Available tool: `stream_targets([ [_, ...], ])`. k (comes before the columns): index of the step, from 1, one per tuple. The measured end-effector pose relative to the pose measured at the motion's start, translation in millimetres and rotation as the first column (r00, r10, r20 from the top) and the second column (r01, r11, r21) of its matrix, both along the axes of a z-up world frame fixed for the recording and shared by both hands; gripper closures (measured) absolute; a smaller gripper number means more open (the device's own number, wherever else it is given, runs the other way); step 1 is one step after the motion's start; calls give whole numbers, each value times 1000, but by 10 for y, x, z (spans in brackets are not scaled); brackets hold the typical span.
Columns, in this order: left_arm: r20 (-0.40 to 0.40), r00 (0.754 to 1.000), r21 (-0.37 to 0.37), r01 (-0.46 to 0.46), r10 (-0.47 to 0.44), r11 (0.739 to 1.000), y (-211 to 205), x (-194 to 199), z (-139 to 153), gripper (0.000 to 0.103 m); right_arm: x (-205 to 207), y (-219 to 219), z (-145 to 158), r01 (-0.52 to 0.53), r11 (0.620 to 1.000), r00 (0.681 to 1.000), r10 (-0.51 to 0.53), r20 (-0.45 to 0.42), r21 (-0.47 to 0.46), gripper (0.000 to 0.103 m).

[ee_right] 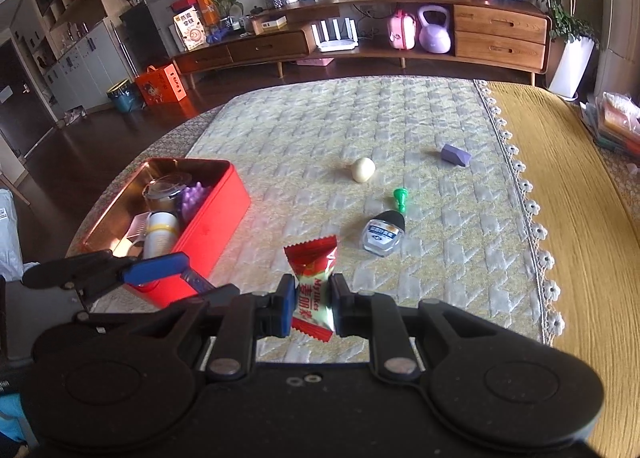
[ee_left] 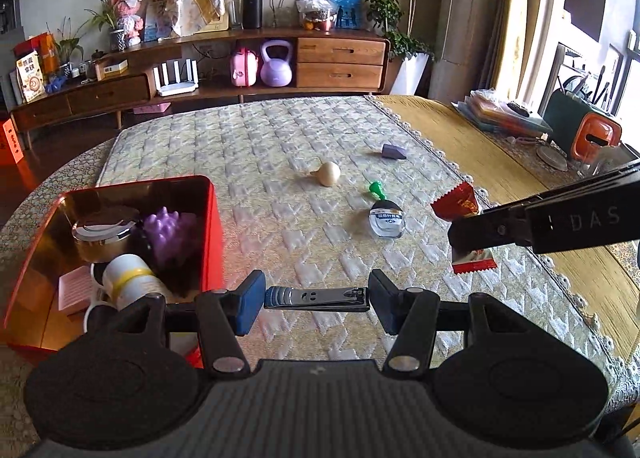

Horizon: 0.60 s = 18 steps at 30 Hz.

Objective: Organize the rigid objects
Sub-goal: 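Carry the nail clipper and snack packet with both tools over the red box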

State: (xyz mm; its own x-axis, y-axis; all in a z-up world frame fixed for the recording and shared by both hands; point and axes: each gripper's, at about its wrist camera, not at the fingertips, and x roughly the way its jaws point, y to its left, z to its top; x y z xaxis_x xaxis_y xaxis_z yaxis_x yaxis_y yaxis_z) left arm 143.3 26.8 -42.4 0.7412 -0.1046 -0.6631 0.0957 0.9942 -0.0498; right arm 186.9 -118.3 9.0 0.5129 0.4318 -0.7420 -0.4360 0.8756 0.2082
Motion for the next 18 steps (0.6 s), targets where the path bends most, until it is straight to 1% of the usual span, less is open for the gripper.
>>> stream_targets([
  [8,14,999,-4,-47,47,999,289,-56,233,47,-132,182,142,-38,999,999,38,21,1,85],
  [18,11,994,11,-112,112,994,761,-72,363,47,-220,550,215,-99,995,994,99,34,-13,85],
])
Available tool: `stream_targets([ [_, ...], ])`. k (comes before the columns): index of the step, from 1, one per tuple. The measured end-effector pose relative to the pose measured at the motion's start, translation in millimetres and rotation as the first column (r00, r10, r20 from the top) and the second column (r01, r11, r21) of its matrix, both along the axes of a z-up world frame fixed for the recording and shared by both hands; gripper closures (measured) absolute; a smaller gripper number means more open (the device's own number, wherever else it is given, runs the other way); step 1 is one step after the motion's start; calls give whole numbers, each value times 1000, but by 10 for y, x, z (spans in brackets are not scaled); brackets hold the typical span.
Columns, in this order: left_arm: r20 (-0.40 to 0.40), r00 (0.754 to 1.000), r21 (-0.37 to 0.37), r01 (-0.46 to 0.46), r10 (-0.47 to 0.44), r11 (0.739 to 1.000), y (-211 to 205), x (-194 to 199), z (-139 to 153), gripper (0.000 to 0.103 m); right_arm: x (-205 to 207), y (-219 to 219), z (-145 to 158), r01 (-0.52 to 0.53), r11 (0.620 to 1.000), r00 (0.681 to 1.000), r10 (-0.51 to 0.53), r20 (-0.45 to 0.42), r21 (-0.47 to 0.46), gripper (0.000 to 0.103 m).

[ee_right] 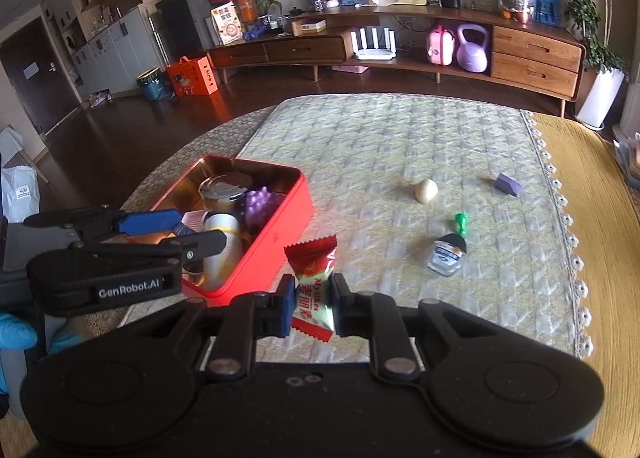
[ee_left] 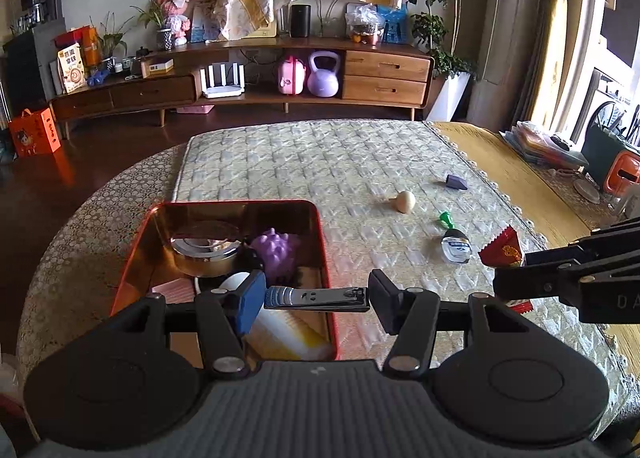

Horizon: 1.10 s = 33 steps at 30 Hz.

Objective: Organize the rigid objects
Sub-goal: 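Carry the nail clipper and snack packet with both tools over the red box, then open left tool to drop the clipper while right tool releases the packet into the box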

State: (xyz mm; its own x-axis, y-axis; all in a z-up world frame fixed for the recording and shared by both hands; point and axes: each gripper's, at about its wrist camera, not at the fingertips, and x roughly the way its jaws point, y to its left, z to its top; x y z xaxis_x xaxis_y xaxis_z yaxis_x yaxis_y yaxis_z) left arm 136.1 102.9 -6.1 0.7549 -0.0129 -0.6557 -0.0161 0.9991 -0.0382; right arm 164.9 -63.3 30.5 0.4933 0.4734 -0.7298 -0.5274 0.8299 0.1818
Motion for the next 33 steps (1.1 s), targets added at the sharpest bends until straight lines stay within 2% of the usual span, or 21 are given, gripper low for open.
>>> stream_targets([
  [8,4,999,28,-52,52,998,388,36,53,47,15,344,-69,-47,999,999,46,-9,-13,85],
  [14,-24,998,53,-65,66,996,657,170,-2,47,25,593,-134,-87,996,996,86,-8,-32,85],
  [23,-76,992,89,-92,99,992,877,416,-229,47,144,1024,-236,-151,984,987,156,40,-96,85],
  [28,-88,992,150,-82,96,985,885,547,-388,47,247,1207,-354,-169,974,982,179,56,-152,85],
  [33,-101,990,141,-85,100,986,922,649,-492,47,320,1315,-474,-187,966,979,199,50,-180,85],
])
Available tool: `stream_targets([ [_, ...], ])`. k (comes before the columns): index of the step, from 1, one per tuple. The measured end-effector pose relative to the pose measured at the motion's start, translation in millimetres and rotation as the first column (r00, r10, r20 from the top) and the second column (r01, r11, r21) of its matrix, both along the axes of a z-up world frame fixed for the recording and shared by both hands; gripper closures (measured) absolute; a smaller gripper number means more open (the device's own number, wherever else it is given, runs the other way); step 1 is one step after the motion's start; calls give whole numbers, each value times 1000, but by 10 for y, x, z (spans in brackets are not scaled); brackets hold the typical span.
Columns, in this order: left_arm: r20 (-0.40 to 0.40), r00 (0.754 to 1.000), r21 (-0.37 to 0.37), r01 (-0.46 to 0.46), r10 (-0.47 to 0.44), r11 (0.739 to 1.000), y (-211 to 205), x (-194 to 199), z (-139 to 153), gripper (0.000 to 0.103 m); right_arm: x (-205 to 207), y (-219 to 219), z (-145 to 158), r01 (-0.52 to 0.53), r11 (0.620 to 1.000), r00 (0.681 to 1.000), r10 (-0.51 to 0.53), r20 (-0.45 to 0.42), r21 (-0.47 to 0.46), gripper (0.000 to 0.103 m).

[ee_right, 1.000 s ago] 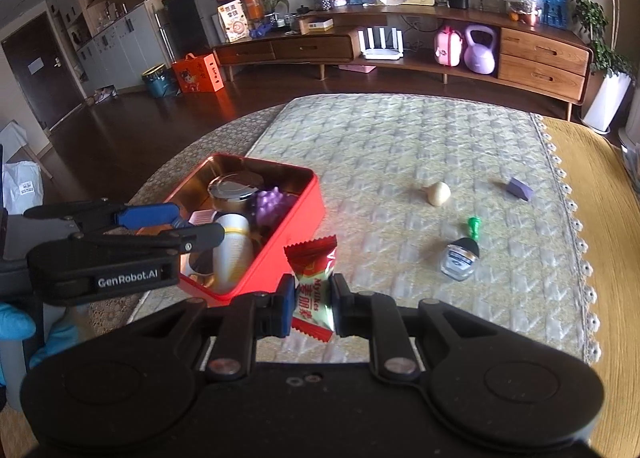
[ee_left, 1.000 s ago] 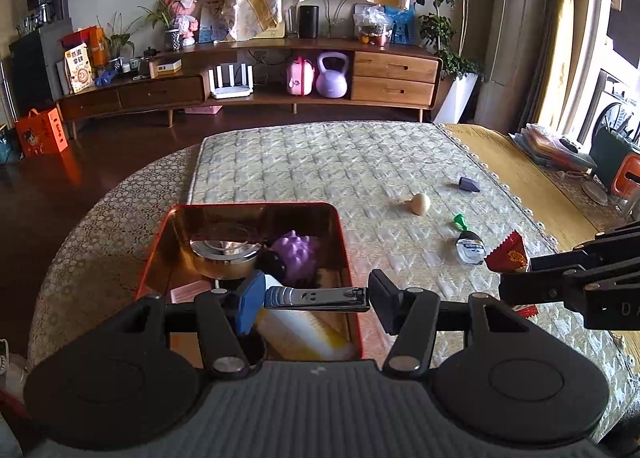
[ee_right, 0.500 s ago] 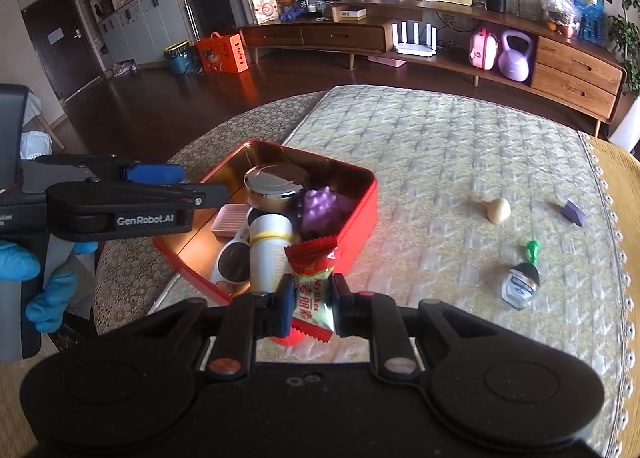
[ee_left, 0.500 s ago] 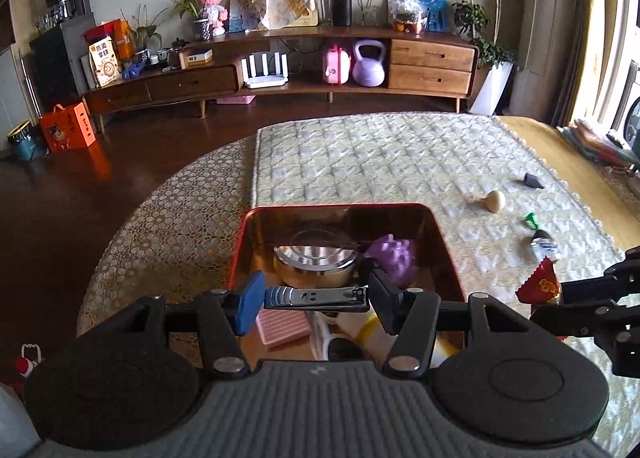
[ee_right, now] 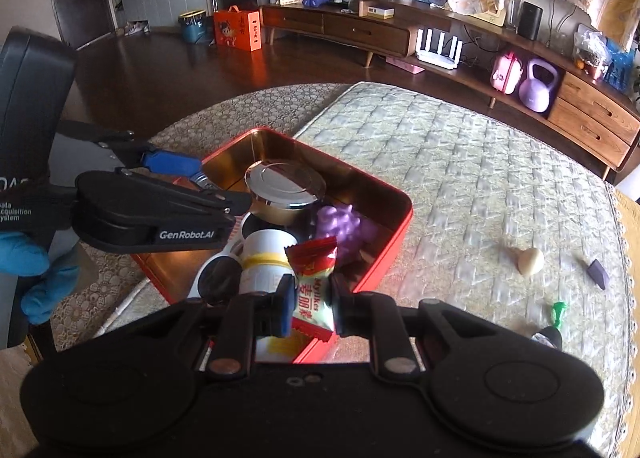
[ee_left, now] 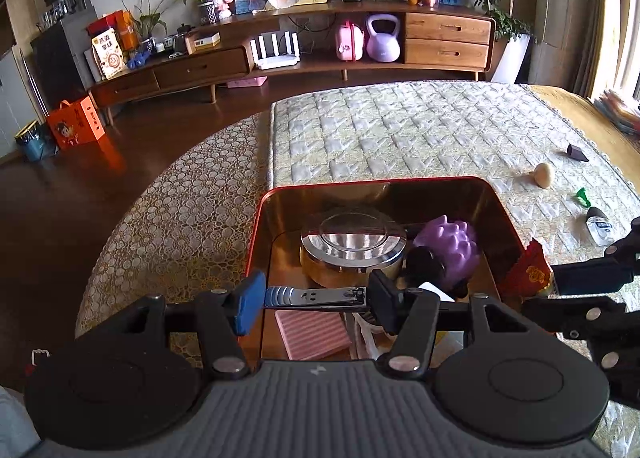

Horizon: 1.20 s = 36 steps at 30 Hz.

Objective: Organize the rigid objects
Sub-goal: 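Open left tool to drop the clipper while right tool releases the packet into the box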

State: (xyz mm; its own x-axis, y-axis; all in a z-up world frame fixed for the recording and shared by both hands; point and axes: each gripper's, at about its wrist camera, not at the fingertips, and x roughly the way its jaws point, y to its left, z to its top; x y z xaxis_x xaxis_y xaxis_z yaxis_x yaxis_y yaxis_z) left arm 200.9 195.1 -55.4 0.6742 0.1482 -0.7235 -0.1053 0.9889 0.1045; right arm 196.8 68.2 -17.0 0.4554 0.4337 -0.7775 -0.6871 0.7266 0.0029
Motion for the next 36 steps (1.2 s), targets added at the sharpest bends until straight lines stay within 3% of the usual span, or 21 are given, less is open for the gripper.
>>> stream_targets([
  [14,-53,998,20,41,-40,999,-94,154,-198,47,100,73,-157,-6,1000,1000,6,-27,-5,81],
  [22,-57,998,-3,19,-19,1000,-71,155,-177,46,39,20,-125,-2,1000,999,2,-36,15,75],
  [27,-46,999,-21,-2,1,1000,-53,109,-130,47,-27,3,-91,-16,999,998,18,-52,30,65],
  [36,-31,999,-51,-27,25,998,-20,-36,3,43,-154,-73,6,-2,998,998,6,-61,57,61],
])
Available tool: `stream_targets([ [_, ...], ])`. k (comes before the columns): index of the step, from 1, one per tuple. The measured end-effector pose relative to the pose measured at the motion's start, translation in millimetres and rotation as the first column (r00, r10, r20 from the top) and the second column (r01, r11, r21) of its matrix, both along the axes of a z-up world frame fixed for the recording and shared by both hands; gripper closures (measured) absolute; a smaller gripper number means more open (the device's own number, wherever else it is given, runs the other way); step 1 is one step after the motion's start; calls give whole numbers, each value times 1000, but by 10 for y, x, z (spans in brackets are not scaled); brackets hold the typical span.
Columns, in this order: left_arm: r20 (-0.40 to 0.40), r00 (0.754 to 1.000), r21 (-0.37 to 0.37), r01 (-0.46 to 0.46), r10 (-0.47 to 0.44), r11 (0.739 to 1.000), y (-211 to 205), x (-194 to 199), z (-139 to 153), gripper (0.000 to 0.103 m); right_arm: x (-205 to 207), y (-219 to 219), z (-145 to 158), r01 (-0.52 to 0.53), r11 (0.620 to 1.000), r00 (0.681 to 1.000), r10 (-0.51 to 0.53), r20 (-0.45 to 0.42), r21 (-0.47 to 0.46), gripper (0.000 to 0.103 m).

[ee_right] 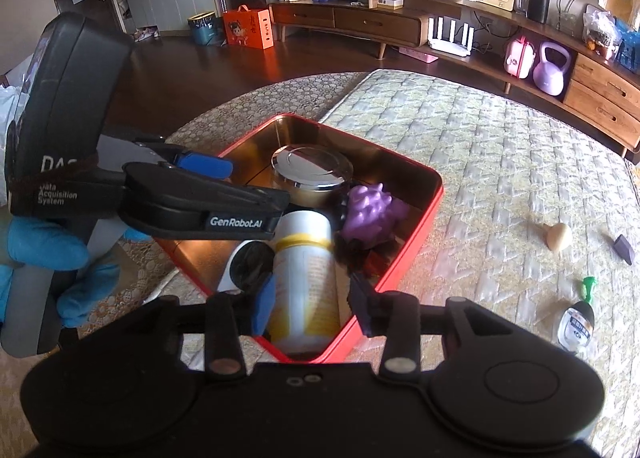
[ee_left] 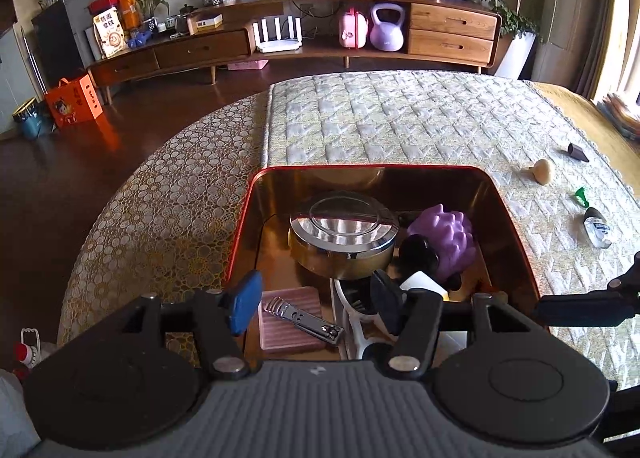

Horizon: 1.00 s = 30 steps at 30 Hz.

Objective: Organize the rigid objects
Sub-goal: 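Open left tool to drop the clipper while right tool releases the packet into the box, then move left tool toward the eye-drop bottle while right tool approaches the purple block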

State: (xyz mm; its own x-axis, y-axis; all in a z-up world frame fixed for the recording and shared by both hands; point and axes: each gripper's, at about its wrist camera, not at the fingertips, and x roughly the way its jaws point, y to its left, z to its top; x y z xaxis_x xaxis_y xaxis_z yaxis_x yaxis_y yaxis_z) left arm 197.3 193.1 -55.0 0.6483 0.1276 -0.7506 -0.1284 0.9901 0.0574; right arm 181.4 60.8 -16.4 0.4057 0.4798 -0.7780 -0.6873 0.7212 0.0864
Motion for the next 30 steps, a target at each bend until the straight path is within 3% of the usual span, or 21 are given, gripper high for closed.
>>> stream_targets([
  [5,21,1000,-17,12,-12,1000,-33,-111,106,42,-55,-100,69,28,999,1000,-28,-9,29,60],
  [7,30,999,-24,19,-18,1000,-59,-155,158,42,-66,-161,97,47,997,999,-46,-19,54,47],
  [8,36,999,-29,24,-22,999,-82,-183,187,42,-82,-192,115,56,996,998,-54,-18,67,35],
  [13,66,997,-28,47,-45,999,-220,-315,321,39,-190,-367,221,78,990,997,-77,-13,119,33],
  [18,95,993,-47,78,-74,996,-369,-424,435,39,-293,-590,319,94,986,995,-96,3,137,19],
  [21,113,990,-52,95,-88,994,-489,-488,497,30,-322,-764,366,116,983,993,-120,18,144,14],
  [24,128,986,-51,114,-107,992,-624,-533,546,29,-351,-962,405,149,976,987,-156,27,158,5],
  [30,153,981,-55,126,-116,991,-876,-581,574,18,-324,-1346,415,248,956,967,-254,22,154,2],
])
